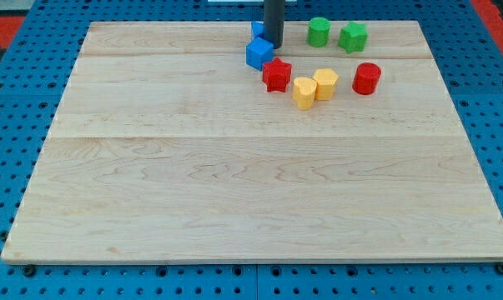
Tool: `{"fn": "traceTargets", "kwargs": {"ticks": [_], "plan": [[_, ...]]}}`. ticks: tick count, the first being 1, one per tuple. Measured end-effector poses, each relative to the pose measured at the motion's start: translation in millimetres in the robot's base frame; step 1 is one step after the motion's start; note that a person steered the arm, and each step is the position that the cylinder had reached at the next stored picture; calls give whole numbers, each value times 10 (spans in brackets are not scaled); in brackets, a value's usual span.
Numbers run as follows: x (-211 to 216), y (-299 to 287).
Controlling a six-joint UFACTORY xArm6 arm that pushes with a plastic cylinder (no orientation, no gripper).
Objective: Move the yellow heart close to the blue cube
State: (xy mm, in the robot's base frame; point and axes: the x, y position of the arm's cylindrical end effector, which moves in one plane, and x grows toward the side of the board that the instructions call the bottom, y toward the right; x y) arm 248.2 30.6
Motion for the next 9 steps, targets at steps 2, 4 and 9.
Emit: {"fn": "traceTargets", "kwargs": {"ticks": [2,4,9], "plan": [[218,-415],[458,252],[1611,-268]]}}
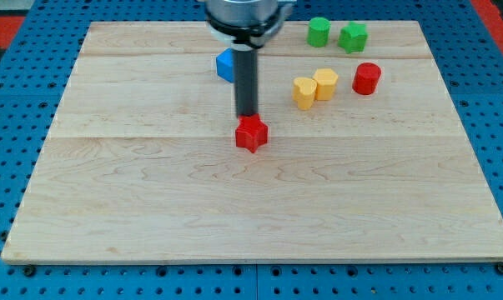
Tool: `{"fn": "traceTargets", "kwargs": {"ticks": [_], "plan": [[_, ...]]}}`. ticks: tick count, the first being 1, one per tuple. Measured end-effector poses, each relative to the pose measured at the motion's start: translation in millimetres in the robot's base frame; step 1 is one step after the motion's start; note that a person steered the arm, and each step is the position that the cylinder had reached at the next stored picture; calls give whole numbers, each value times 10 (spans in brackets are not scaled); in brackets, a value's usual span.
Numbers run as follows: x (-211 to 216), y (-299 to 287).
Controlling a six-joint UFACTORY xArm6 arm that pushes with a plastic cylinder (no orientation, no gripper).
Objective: Move the yellow heart close to the blue cube
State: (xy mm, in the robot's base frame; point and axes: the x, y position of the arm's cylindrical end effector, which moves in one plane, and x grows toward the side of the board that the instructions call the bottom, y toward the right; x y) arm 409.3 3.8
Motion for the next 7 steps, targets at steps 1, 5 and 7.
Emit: {"fn": "traceTargets", "kwargs": {"ticks": [1,5,7], "plan": [[-46,469],[-1245,1104],[-639,873]]}}
